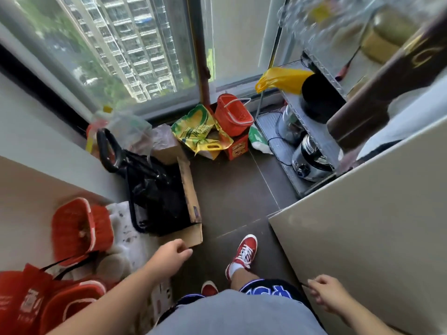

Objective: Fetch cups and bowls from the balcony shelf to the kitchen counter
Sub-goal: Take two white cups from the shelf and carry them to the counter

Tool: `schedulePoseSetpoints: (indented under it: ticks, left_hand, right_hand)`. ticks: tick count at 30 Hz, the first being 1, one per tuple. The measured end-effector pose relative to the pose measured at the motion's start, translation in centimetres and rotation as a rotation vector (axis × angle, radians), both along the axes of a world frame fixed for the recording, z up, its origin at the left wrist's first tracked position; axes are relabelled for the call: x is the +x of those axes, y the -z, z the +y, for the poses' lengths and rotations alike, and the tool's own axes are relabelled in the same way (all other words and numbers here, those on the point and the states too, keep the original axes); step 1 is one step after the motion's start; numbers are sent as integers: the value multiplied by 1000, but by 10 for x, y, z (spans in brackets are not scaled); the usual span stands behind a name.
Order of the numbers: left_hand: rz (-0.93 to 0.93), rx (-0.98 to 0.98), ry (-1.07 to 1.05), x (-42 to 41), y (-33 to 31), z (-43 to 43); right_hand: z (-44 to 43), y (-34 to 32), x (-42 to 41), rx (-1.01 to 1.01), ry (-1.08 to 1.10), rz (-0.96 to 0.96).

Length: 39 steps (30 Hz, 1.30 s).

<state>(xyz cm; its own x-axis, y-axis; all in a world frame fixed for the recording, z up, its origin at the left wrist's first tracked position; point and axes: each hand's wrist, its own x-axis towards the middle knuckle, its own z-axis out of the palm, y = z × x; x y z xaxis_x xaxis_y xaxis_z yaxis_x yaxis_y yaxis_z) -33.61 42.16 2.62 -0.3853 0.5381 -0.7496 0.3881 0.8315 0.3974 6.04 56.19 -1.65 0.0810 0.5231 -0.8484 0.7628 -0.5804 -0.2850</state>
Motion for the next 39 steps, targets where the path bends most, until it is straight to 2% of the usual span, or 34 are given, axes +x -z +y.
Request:
schedulePoseSetpoints:
  ticks: [4, 8, 11, 14, 19, 24, 32, 39]
  left_hand:
    - [22, 128, 55, -4, -20, 65]
    - [-15, 353, 29, 1, -64, 136]
    - [-29, 501, 59, -1, -105, 189]
    - [-11, 637, 124, -8, -143, 243]
    - [-18, 873, 211, -21, -211, 344]
    - [-151, 1107, 295, -35, -275, 447]
    - [-338, 1383, 481, -65, -381, 593]
    - [-292, 1597, 554, -61, -467, 681]
  right_hand:
    - [68, -23, -62, 132, -81, 169]
    - [134, -86, -133, 311, -172, 382]
    - [171, -139, -170, 436, -205, 452]
    - [205, -185, -197, 508, -160, 560]
    - [268, -259, -229, 694, 42, 765]
    - [335, -326, -255, 991, 109, 791]
    - [439, -434, -286, 1417, 239, 680]
    - [492, -529, -279, 1677, 242, 578]
